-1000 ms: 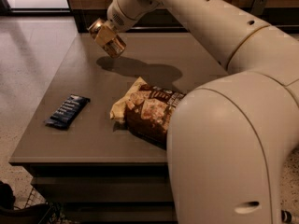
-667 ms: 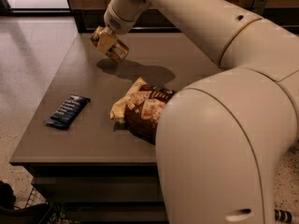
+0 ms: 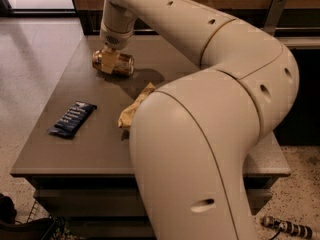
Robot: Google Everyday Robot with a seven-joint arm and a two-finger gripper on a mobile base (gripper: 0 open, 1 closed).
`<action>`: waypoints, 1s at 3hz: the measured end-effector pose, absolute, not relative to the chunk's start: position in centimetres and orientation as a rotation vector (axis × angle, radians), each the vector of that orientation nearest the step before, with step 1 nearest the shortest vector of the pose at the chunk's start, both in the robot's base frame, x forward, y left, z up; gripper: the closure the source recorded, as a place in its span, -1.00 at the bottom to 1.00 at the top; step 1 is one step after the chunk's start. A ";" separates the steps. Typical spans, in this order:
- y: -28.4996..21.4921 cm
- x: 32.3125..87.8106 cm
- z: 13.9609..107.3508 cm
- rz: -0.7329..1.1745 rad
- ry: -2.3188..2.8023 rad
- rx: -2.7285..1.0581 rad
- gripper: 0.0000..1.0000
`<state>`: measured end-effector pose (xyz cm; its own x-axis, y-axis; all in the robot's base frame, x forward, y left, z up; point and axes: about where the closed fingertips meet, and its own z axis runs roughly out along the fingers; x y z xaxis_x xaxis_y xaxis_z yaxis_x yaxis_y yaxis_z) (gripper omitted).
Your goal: Knock orange can over
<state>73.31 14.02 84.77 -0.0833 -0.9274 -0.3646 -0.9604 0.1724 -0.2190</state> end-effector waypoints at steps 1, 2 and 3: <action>15.3 73.7 82.7 0.159 2.012 -1.831 1.00; 15.3 73.7 83.0 0.159 2.012 -1.831 0.68; 15.3 73.7 82.8 0.161 2.014 -1.835 0.08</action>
Offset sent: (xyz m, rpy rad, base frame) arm 0.0037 0.0119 -0.0206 0.0111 0.0282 0.0460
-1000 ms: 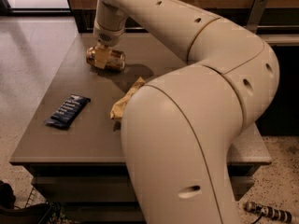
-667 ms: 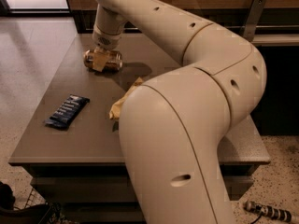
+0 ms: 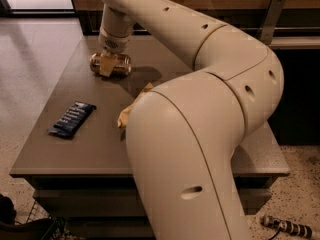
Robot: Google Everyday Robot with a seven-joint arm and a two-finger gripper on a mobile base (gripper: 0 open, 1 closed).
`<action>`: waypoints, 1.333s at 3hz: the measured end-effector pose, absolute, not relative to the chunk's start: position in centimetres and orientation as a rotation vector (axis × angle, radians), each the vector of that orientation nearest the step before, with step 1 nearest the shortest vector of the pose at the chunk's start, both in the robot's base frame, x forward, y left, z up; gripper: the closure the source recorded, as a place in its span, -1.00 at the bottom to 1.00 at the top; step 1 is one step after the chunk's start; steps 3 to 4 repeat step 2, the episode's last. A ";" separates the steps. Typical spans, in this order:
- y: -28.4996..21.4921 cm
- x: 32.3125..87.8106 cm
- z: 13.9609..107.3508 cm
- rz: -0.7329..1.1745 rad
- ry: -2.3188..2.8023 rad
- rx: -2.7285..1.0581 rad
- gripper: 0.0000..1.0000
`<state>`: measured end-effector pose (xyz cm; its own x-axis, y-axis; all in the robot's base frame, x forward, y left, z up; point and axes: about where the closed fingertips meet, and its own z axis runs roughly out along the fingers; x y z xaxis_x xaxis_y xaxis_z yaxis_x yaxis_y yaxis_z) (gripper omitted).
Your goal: Knock orange can over
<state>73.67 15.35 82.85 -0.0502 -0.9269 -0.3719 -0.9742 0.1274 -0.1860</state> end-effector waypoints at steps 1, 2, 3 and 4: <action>15.4 73.7 82.9 0.162 2.015 -1.836 -0.55; 15.5 73.6 82.6 0.164 2.017 -1.840 -0.98; 15.5 73.6 82.6 0.164 2.017 -1.840 -0.98; 15.5 73.6 82.6 0.164 2.017 -1.840 -0.98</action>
Offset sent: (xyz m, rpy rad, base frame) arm 0.0000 0.0000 0.0019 0.0000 0.0000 0.0000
